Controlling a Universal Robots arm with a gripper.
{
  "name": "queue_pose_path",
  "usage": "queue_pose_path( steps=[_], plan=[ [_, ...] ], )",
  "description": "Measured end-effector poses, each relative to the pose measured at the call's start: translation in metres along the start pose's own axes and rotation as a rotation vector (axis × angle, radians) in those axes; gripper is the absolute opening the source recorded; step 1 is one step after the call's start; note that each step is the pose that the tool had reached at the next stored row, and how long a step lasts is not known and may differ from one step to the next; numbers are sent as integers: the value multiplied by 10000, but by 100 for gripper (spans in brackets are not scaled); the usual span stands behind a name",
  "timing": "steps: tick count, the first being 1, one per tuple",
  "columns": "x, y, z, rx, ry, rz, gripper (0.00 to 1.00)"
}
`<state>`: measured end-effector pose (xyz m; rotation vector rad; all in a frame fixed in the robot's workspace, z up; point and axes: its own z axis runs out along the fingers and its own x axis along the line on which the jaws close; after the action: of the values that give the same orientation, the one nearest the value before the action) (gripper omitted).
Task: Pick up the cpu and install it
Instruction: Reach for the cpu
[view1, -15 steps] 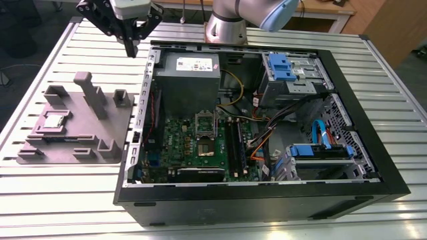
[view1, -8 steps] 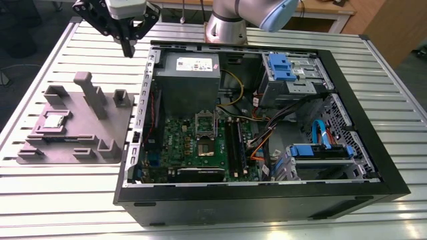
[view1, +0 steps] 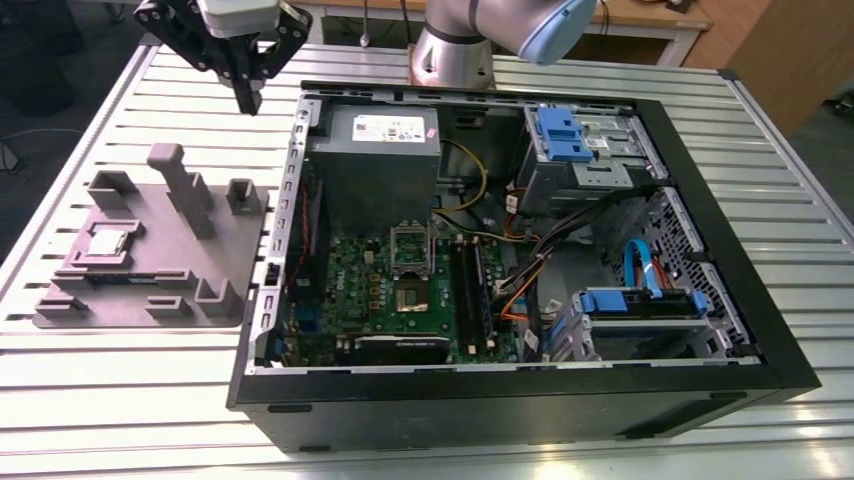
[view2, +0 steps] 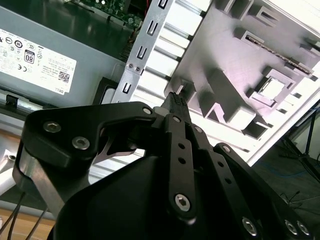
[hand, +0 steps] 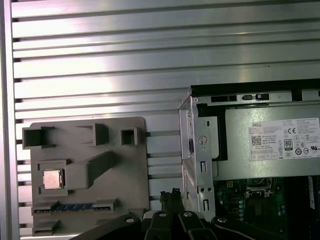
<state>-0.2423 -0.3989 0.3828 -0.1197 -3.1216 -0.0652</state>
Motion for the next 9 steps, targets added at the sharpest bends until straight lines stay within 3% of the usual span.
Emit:
queue_pose_path(
  steps=[9],
  plan=[
    [48,12,1,0,0,1,10]
  ],
)
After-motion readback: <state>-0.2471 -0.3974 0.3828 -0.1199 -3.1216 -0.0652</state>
